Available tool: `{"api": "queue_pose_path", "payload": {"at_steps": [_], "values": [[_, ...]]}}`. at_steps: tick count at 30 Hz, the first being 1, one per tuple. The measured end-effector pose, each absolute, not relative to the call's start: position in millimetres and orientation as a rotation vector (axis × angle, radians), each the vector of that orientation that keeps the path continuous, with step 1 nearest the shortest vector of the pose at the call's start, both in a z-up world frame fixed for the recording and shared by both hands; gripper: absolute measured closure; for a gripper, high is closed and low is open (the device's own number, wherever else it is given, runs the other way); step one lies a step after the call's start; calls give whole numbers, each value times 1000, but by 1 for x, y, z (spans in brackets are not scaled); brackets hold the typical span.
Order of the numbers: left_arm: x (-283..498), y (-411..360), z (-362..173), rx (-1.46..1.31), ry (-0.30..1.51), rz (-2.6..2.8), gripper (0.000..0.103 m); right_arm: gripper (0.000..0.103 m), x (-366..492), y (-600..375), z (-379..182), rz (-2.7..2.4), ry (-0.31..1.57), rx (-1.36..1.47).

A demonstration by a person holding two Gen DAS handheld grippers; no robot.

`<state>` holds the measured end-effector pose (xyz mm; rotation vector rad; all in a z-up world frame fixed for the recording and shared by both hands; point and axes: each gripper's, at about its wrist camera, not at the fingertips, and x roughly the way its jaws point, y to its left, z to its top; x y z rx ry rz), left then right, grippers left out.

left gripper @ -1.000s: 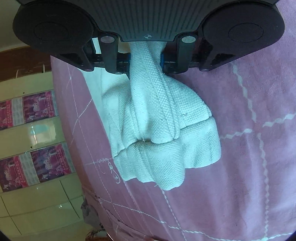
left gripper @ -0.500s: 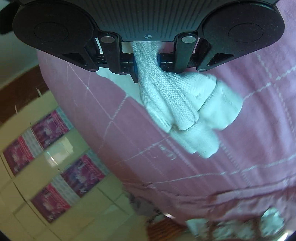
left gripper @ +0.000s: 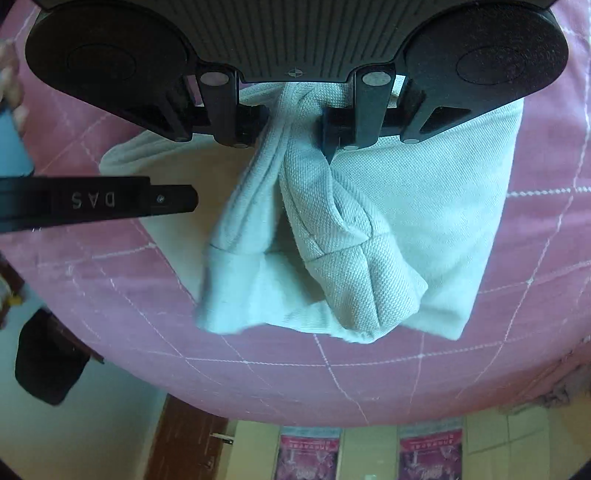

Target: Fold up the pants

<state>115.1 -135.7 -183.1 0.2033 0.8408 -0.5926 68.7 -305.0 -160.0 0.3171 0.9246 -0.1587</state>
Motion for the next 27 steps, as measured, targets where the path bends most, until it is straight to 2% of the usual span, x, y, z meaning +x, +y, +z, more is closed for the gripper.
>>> {"api": "queue_pose_path", "payload": {"at_steps": [2,3,4,5,6,7,12,13,16,23,27], "values": [[99,-138,-166,300,783,-599,76,53,60,-312,-164,-158,925,342],[91,-136,-156,319,751,-608,73,48,59,-314,-164,-151,919,360],[84,-132,-145,332,708,-612,65,41,57,-315,-164,-141,908,380],[79,-130,-136,351,663,-605,50,37,56,-318,-163,-124,891,408],[75,-131,-131,370,629,-591,41,33,53,-321,-161,-108,874,441],[74,-135,-128,385,609,-588,31,32,51,-322,-160,-97,861,466],[69,-173,-128,402,667,-701,31,34,46,-328,-152,-84,825,528],[66,-177,-129,396,682,-714,31,29,42,-330,-149,-98,816,529],[57,-174,-129,371,677,-726,31,31,38,-338,-144,-116,817,512],[102,-74,-130,11,783,-466,31,28,34,-347,-154,-110,829,590],[131,-32,-148,-102,846,-300,31,26,23,-345,-148,-145,753,623]]}}
